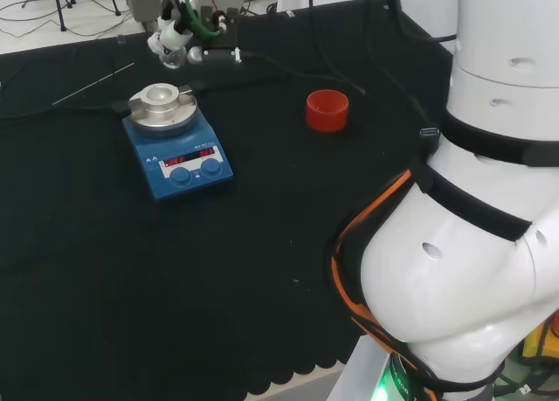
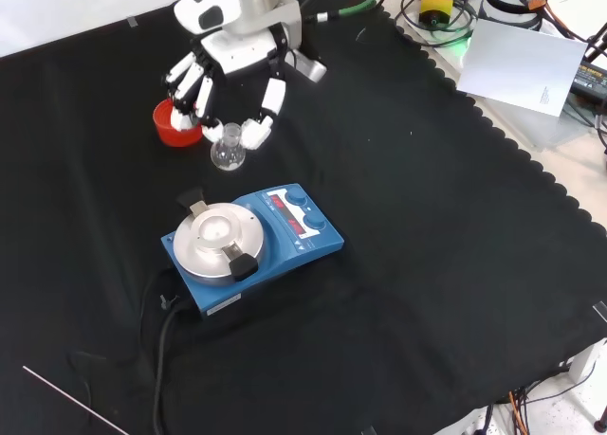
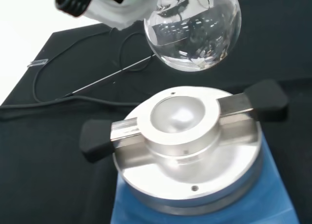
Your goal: Place the round-bottom flask on the heater.
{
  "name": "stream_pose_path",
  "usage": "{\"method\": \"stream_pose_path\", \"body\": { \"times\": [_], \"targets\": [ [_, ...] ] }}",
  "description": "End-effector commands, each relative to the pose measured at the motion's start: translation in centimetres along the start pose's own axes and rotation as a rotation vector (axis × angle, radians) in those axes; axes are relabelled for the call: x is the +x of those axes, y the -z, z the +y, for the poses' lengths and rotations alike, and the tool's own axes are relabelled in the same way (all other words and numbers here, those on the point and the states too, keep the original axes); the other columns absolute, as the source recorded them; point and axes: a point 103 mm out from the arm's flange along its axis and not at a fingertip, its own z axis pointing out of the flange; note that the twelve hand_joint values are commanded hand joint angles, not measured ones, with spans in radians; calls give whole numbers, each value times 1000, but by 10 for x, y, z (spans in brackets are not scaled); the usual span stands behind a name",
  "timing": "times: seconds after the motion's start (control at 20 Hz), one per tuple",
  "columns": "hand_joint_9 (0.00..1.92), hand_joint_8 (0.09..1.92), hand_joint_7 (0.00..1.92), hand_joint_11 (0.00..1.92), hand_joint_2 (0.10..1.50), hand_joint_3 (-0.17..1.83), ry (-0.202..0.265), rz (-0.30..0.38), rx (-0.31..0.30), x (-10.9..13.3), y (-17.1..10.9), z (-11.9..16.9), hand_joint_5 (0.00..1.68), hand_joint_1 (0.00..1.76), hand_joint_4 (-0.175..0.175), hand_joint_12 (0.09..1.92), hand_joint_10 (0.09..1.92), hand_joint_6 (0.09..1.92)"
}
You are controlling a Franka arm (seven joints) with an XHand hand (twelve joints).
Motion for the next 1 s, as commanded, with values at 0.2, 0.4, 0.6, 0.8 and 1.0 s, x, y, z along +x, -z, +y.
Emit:
{"method": "stream_pose_path", "body": {
  "times": [0.2,0.4,0.6,0.8,1.0],
  "targets": [
    [695,636,487,339,789,492,20,25,50,20,-27,21,1159,1094,175,1286,592,806],
    [695,636,487,341,788,492,7,41,62,23,-35,28,1159,1094,175,1285,592,805],
    [696,637,486,342,788,493,1,48,71,25,-43,34,1160,1095,175,1284,591,804],
    [696,637,486,343,788,493,-5,47,82,27,-52,38,1160,1095,175,1283,591,804],
    [696,637,486,344,787,493,-5,46,90,29,-60,42,1160,1095,175,1283,590,804]
  ]
}}
